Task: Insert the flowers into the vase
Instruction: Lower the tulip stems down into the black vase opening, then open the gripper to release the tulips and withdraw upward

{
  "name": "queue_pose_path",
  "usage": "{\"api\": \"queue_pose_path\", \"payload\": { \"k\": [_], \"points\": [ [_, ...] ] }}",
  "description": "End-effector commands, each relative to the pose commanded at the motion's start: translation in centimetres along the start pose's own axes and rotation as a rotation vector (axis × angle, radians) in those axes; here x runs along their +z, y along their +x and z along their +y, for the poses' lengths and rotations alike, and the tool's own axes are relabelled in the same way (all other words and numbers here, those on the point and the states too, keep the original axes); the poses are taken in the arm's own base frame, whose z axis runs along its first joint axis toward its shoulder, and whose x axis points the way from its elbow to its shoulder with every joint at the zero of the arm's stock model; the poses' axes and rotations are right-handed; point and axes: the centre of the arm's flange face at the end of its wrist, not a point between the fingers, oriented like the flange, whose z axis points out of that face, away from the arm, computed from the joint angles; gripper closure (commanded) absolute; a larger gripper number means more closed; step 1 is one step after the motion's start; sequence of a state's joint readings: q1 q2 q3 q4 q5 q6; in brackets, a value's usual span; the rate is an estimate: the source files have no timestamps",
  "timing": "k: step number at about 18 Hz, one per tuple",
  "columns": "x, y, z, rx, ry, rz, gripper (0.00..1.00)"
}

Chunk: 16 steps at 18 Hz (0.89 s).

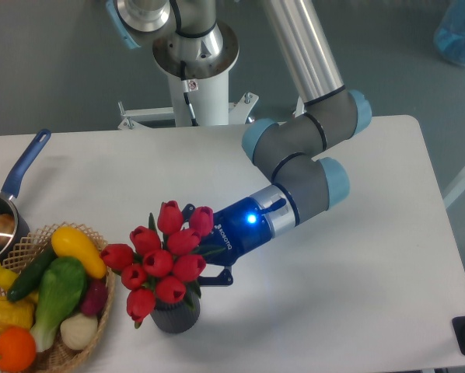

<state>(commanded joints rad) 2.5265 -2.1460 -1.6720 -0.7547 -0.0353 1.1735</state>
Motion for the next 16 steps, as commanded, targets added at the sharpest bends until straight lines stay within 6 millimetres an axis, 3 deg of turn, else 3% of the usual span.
{"api": "queue_pose_path", "payload": {
  "k": [1, 2, 4, 5, 16],
  "points": [
    [0.1, 0.1, 0.3, -0.006, -0.003, 0.000, 0.74],
    [0.3, 0.1, 0.5, -0.005, -0.007, 0.002, 0.62],
    [0.4, 0.2, 0.6, -0.008, -0.009, 0.003, 0.10],
    [0.4, 0.3, 0.8, -0.011, -0.011, 0.001, 0.00],
    [-1.1, 0.6, 3.7, 0.009, -0.034, -0.032, 0.00]
  ]
}}
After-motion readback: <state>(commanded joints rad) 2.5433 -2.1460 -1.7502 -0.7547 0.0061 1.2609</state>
